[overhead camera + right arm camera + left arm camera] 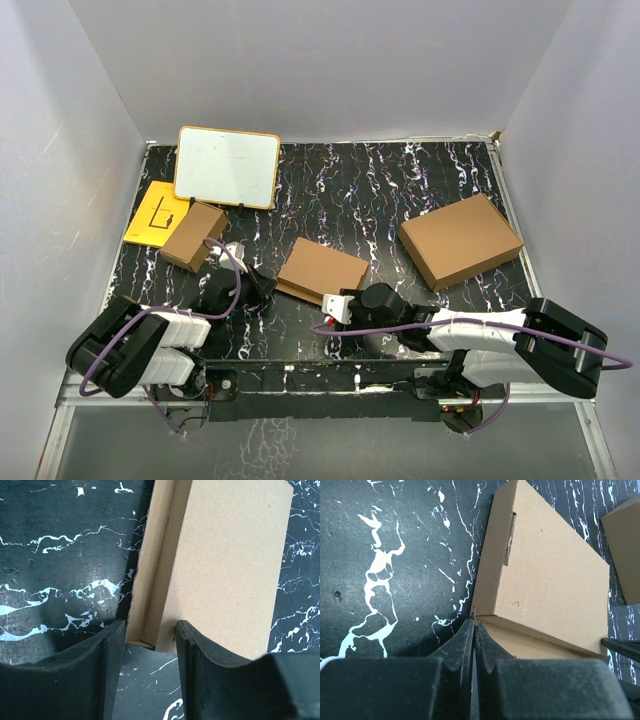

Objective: Fold the paper box

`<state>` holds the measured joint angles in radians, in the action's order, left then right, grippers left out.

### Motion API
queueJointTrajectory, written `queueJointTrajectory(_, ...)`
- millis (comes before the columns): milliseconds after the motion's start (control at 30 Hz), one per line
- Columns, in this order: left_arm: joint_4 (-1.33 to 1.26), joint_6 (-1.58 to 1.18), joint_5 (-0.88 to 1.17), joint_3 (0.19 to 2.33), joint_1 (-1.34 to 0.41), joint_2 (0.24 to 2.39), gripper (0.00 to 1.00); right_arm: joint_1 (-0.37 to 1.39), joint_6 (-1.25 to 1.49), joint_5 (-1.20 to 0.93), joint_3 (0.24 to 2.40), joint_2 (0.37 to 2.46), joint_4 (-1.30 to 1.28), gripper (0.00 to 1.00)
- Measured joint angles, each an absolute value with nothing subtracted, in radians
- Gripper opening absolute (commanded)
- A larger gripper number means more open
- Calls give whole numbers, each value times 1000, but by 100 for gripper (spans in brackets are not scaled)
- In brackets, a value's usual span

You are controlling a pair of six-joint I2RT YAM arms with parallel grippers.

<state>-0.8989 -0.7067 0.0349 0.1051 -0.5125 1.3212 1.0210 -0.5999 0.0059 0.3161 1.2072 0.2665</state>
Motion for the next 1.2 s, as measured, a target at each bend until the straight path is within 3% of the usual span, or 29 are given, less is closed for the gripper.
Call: queueJointTrajectory(1200, -1033, -491, 75, 51, -520, 1338, 0, 1021, -566, 35, 367, 1252, 239, 47)
